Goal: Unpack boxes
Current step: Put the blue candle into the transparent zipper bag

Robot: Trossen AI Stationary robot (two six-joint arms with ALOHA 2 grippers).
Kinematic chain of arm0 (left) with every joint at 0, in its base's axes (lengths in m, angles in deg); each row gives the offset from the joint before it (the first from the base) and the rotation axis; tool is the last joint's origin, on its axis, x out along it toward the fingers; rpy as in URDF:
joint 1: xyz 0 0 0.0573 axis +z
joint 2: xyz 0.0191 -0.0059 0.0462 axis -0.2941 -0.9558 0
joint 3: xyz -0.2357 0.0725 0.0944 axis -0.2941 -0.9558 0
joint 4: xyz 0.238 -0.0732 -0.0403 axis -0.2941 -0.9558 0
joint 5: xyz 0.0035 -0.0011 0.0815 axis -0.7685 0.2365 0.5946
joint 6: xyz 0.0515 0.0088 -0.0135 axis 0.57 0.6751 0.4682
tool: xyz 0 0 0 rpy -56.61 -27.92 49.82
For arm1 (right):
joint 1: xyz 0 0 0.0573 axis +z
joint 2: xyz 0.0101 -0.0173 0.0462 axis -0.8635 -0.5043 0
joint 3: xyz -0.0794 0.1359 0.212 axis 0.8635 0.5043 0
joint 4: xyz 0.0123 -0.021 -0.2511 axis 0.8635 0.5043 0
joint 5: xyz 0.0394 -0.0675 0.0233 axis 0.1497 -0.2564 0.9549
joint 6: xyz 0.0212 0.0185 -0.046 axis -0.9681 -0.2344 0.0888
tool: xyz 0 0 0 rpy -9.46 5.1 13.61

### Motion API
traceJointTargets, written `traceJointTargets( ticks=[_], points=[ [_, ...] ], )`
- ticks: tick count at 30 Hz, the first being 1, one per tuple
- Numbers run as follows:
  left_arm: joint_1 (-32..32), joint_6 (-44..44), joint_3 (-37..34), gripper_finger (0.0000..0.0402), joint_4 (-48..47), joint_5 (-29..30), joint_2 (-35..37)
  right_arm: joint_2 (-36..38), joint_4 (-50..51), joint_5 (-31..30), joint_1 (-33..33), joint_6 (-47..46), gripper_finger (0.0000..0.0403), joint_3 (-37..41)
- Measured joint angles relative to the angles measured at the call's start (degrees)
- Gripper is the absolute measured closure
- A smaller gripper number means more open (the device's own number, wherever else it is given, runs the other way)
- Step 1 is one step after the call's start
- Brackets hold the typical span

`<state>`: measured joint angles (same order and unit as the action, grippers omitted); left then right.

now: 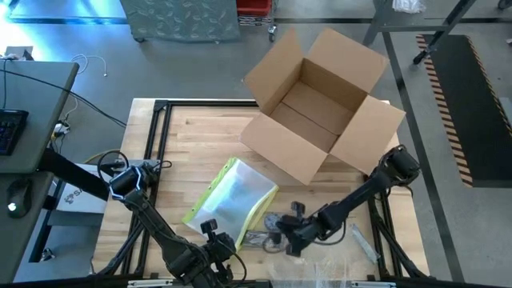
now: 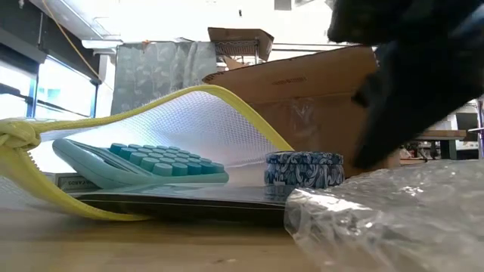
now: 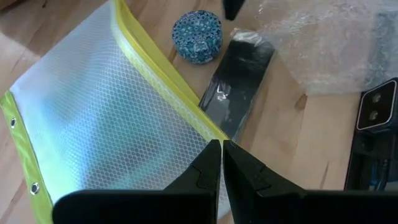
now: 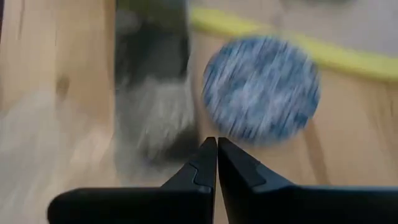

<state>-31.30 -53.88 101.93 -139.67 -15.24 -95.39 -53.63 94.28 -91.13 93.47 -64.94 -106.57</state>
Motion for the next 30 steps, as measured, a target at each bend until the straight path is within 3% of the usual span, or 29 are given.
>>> traceJointTargets(
  ticks=[3,7,12,18,22,27,30],
  points=[
    [0.0,0.0,0.0,0.0401,0.02,0.06,0.0,-0.15,-8.19,-1.54,-2.7,0.93,0.0403,3.3],
    [0.0,0.0,0.0,0.0401,0.02,0.06,0.0,-0.96,-18.73,-8.45,-6.34,0.96,0.0403,6.26],
    [0.0,0.0,0.0,0.0401,0.04,0.04,0.0,-0.98,-19.37,-17.33,-10.08,-5.33,0.0403,6.38],
    [-0.02,0.0,0.0,0.0401,0.01,-0.36,0.0,-0.16,-19.35,-18.79,-11.18,-3.24,0.0403,6.37],
    [-0.03,0.0,0.0,0.0401,-0.03,-0.95,0.0,2.68,-16.66,-19.23,-8.8,-2.24,0.0403,6.27],
    [-0.04,0.0,0.0,0.0401,-0.07,-0.99,0.0,7.18,-5.38,-22.82,-6.58,-7.54,0.0403,6.27],
    [-0.04,0.0,0.0,0.0401,0.02,-1.04,0.0,8.31,2.03,-15.82,-6.14,-11.8,0.0403,6.24]
  ],
)
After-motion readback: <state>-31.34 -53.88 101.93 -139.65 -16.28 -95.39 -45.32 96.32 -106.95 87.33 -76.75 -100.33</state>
